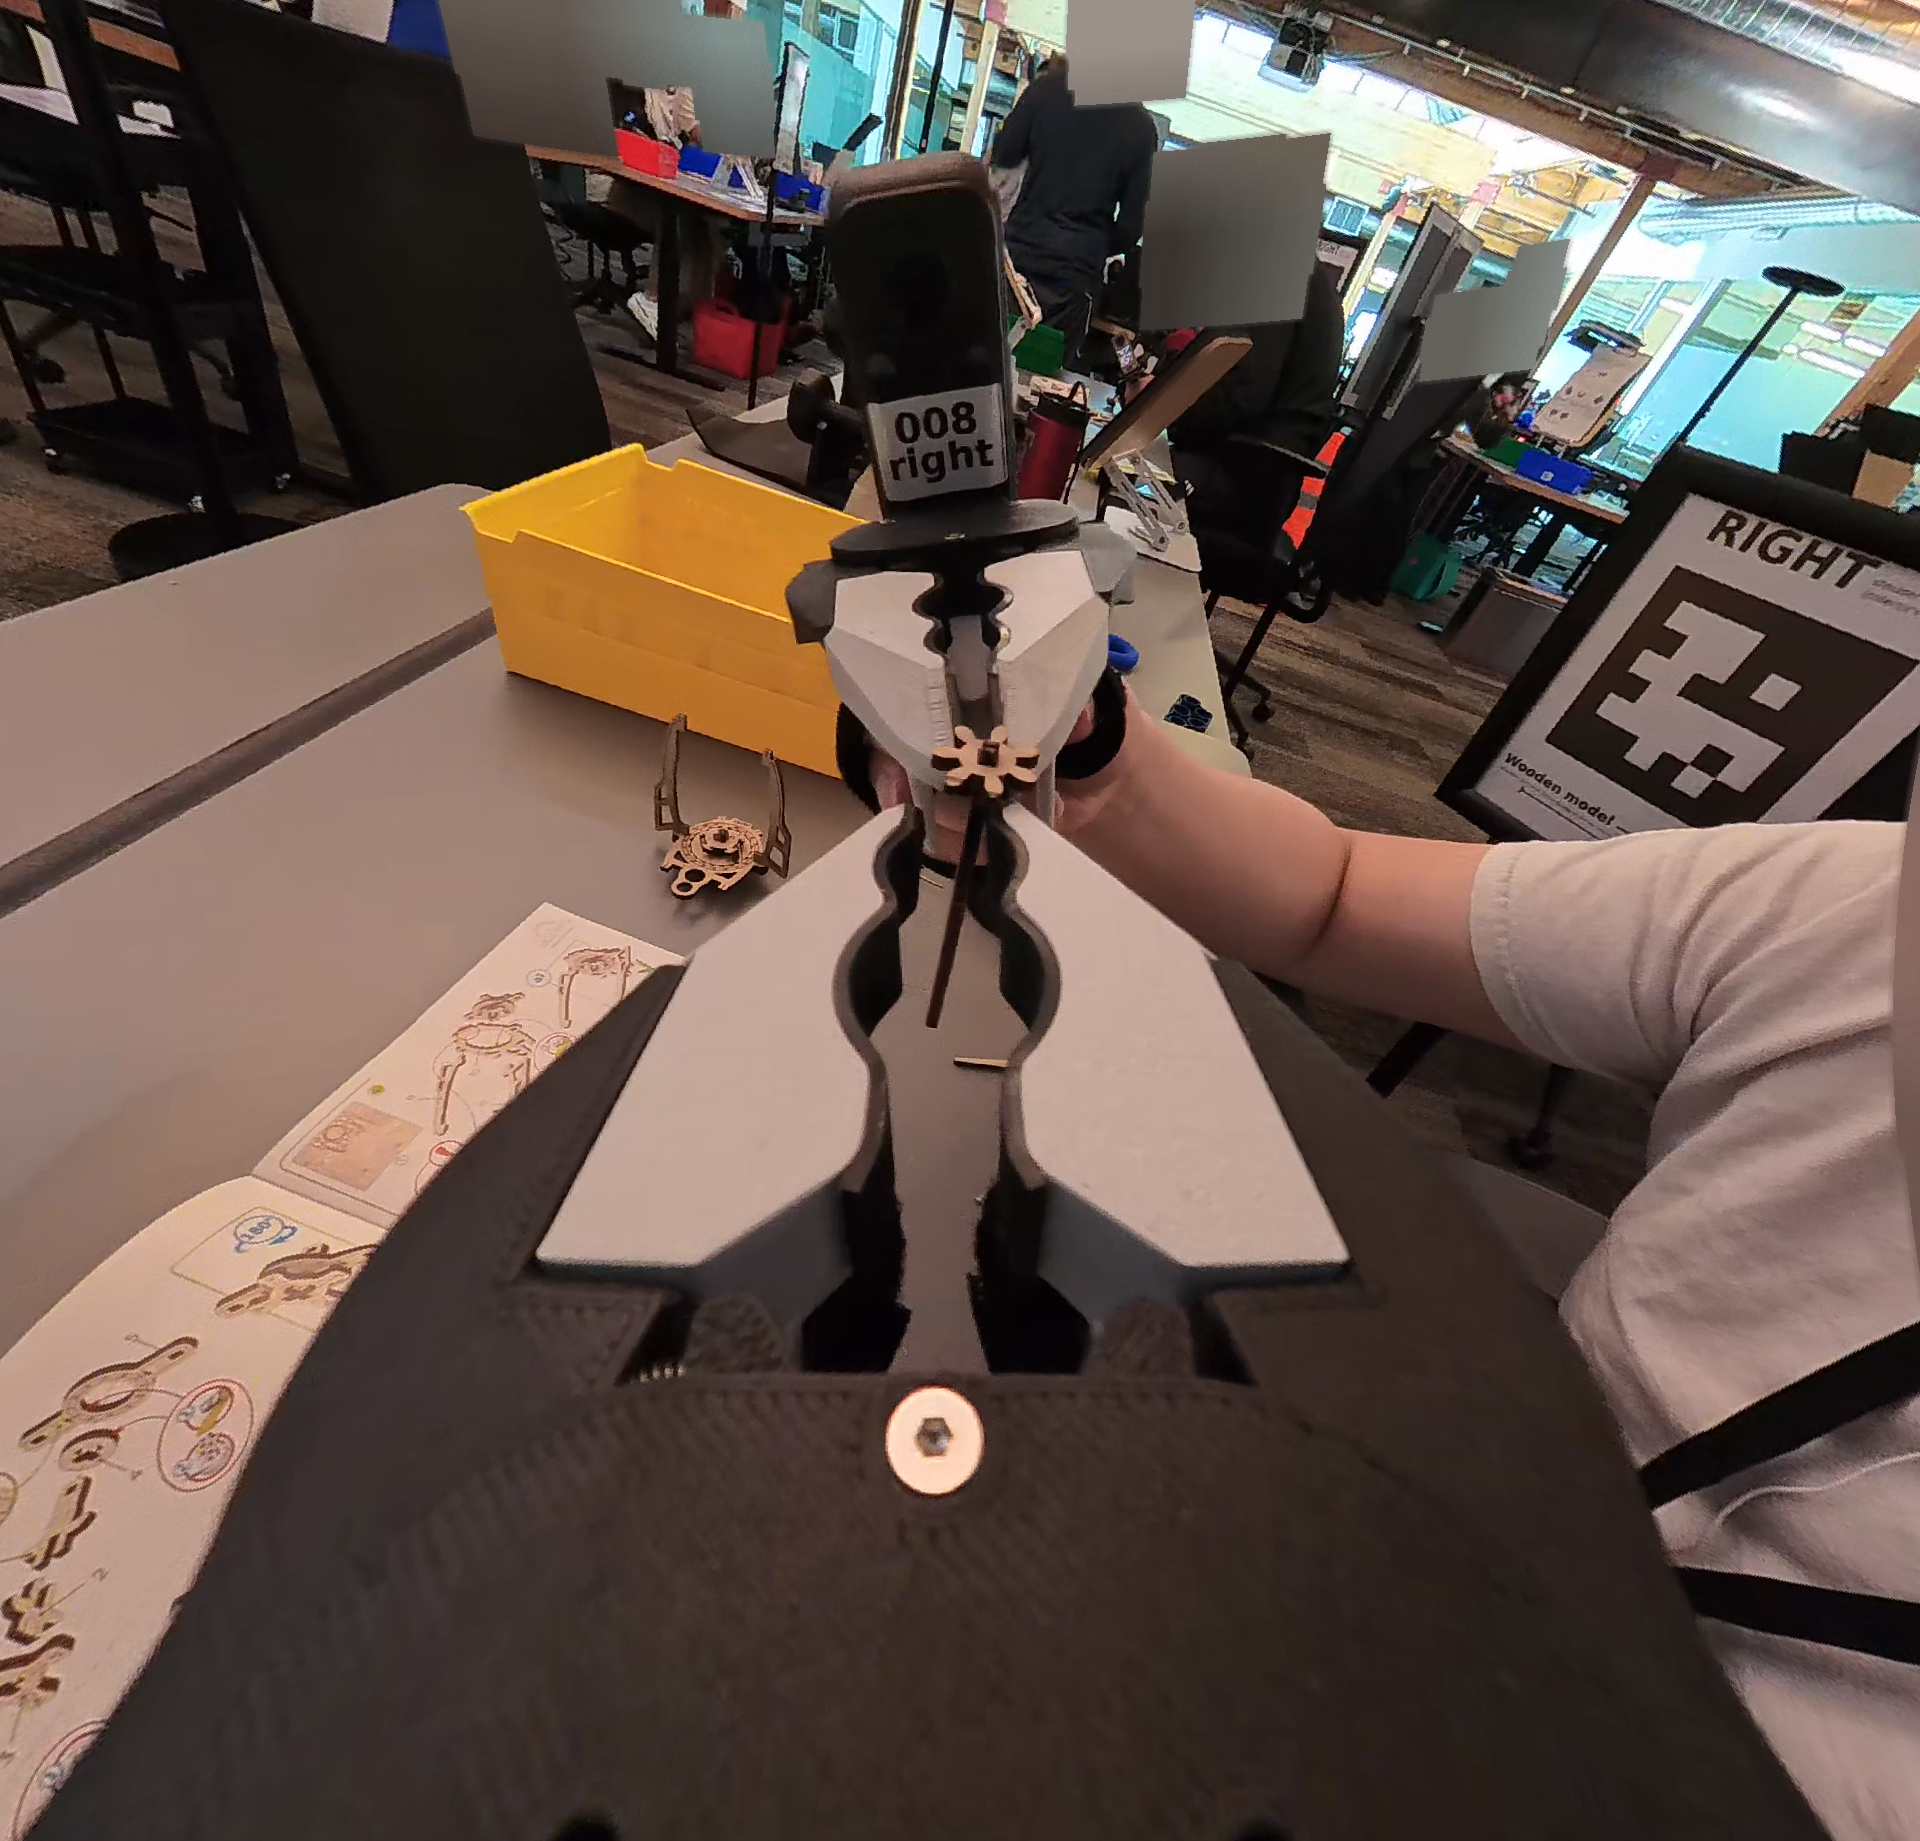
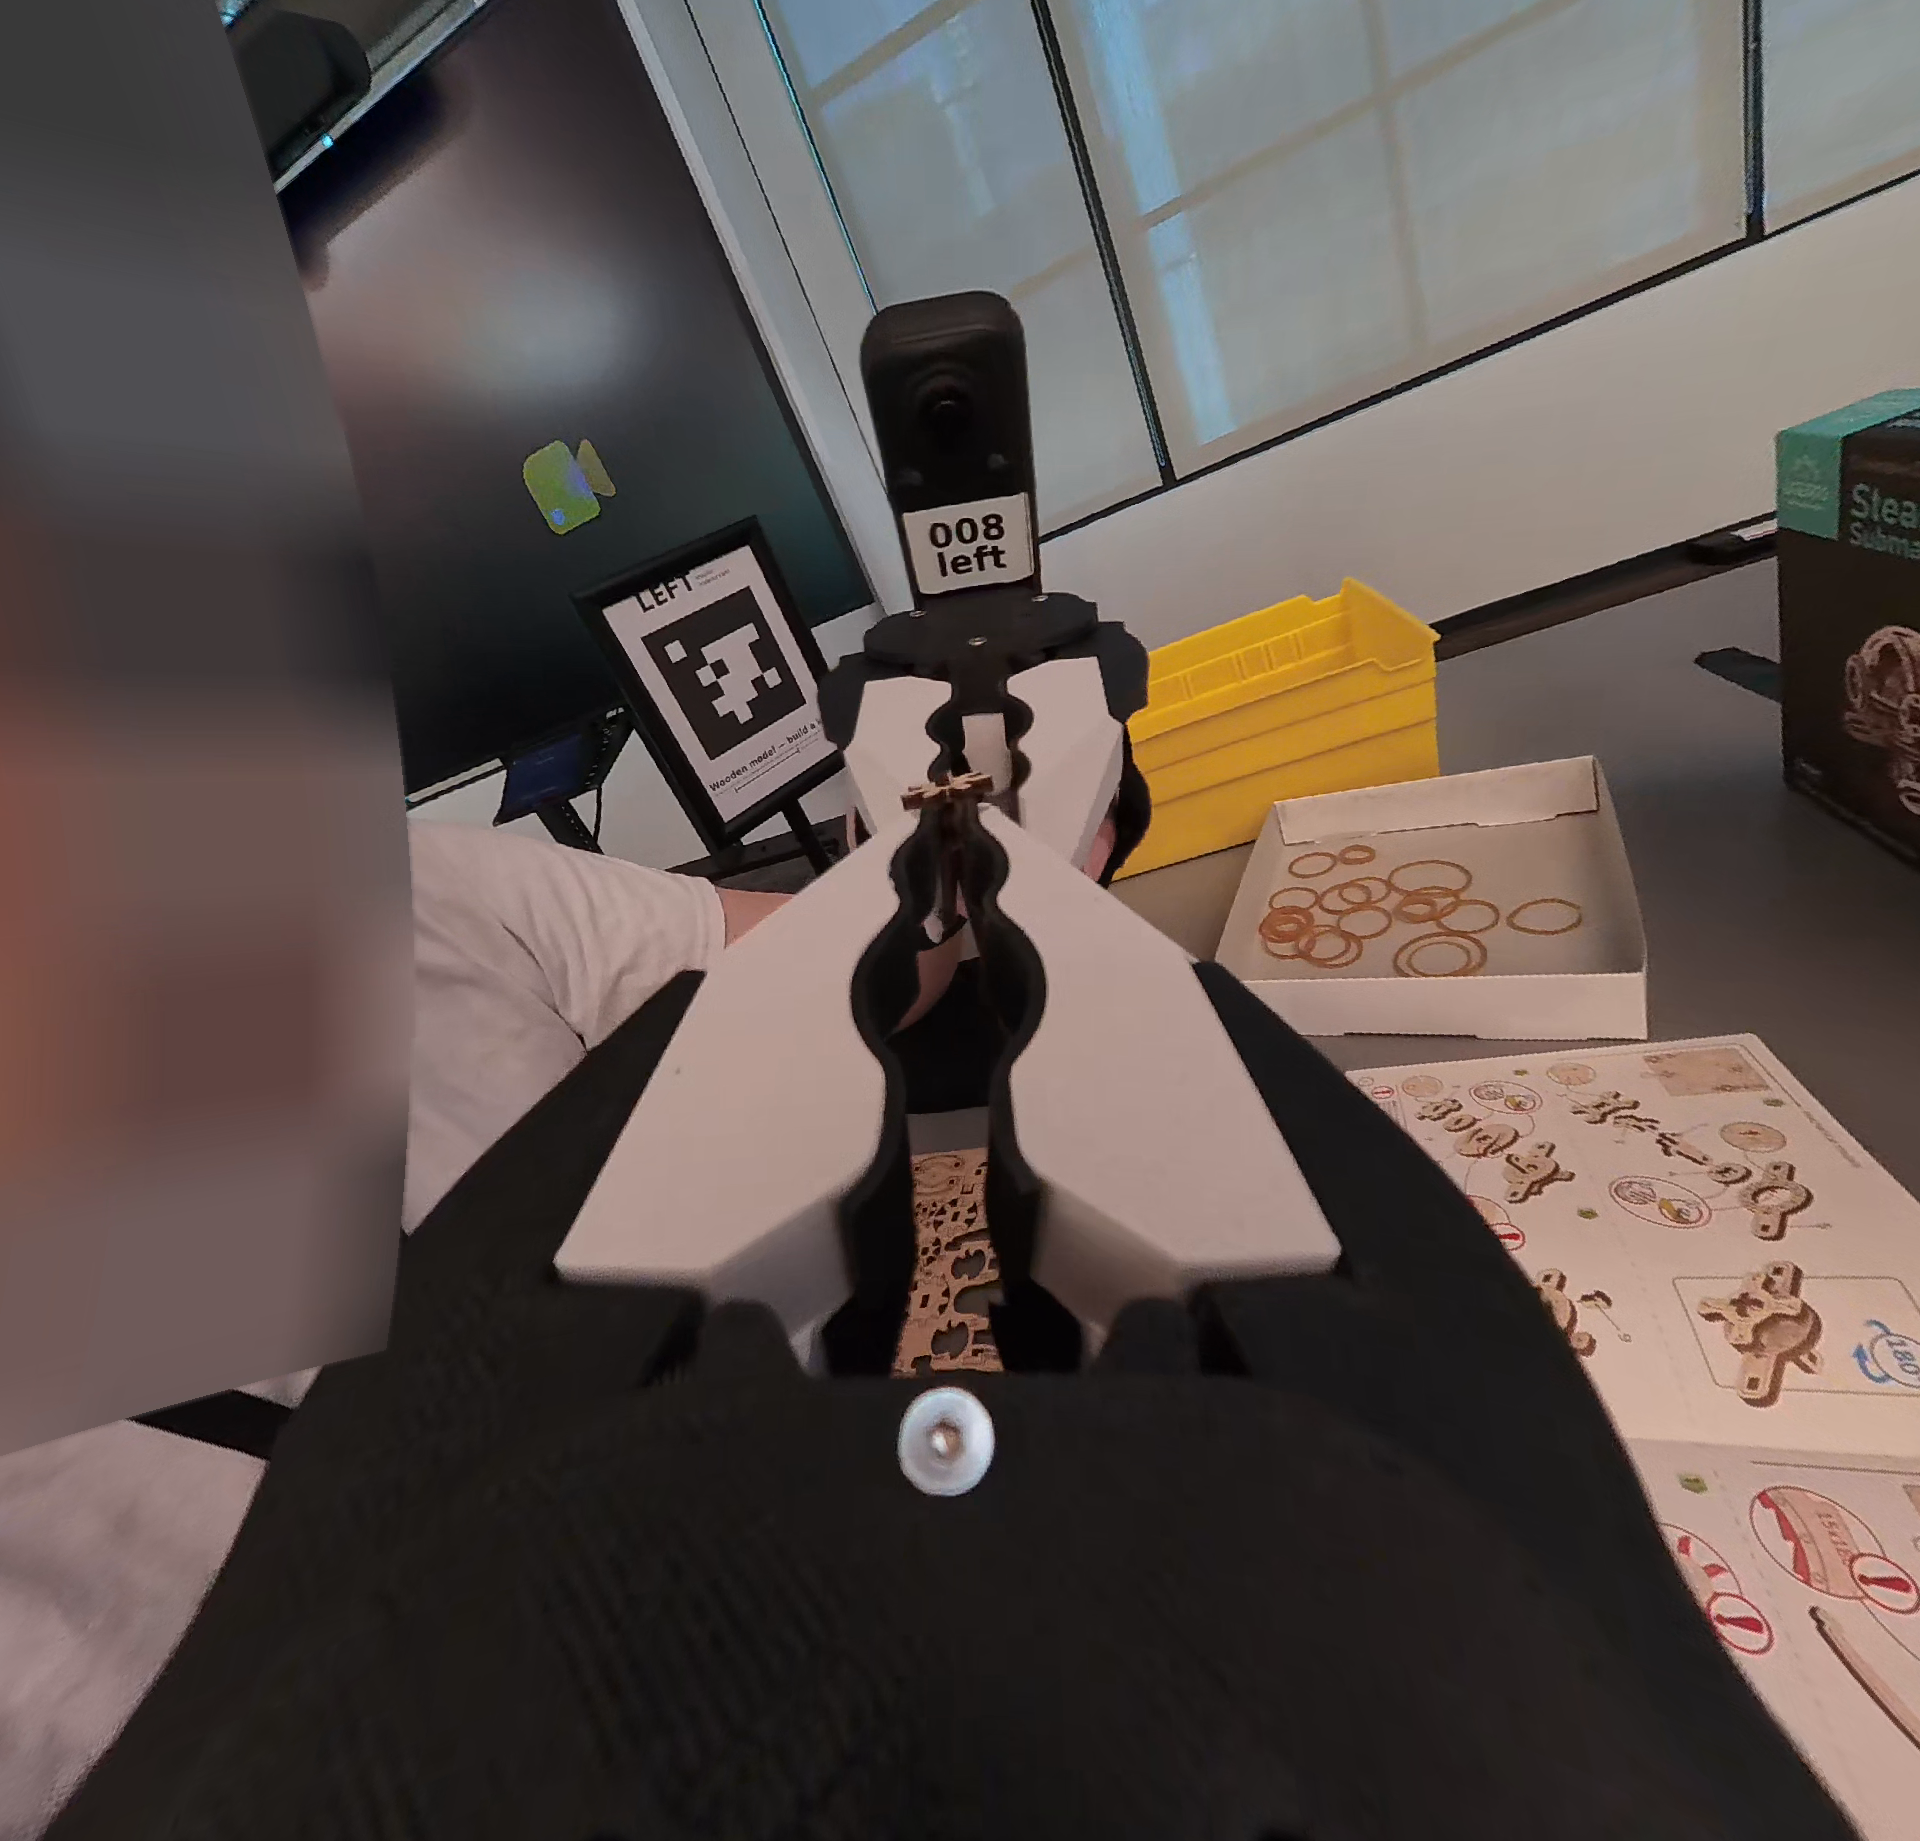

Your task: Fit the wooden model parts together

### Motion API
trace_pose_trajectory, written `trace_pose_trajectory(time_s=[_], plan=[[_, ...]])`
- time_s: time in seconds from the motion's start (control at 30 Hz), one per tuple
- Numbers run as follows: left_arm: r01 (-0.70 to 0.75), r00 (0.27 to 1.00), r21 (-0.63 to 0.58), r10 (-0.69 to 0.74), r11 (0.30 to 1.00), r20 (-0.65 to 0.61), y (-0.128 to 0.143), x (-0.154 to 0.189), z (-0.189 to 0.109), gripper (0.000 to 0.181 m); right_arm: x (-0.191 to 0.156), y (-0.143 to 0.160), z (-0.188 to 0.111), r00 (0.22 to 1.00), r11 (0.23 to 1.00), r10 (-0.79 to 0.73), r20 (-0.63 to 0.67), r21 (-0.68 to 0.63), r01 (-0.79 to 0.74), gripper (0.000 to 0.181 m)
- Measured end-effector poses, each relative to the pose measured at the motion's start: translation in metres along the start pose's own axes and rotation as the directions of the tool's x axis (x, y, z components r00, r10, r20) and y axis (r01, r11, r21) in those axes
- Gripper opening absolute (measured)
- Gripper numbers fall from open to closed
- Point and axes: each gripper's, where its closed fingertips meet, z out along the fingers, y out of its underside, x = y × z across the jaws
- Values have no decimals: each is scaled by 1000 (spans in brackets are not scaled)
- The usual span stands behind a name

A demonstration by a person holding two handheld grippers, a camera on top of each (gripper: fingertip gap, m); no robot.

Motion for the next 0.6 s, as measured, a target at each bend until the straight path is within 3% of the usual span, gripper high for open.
trace_pose_trajectory(time_s=[0.4, 0.47, 0.5, 0.6], plan=[[10, 1000, 27, -10, 1000, -6, -3, -1, -1, 15, -1, -2, 1, 1000, 999, -18, 0, 26, 18, 2], [11, 1000, 41, -10, 999, -25, -5, 1, -1, 12, -1, -4, 1, 1000, 999, -14, 2, 37, 14, 2], [6, 999, 43, -4, 999, -47, -5, 5, -1, 0, 0, -4, 1, 1000, 999, -11, -6, 40, 11, 2], [-2, 999, 36, 4, 999, -47, -4, 6, -1, 0, 0, -4, 1, 1000, 999, -12, 9, 47, 12, 3]])
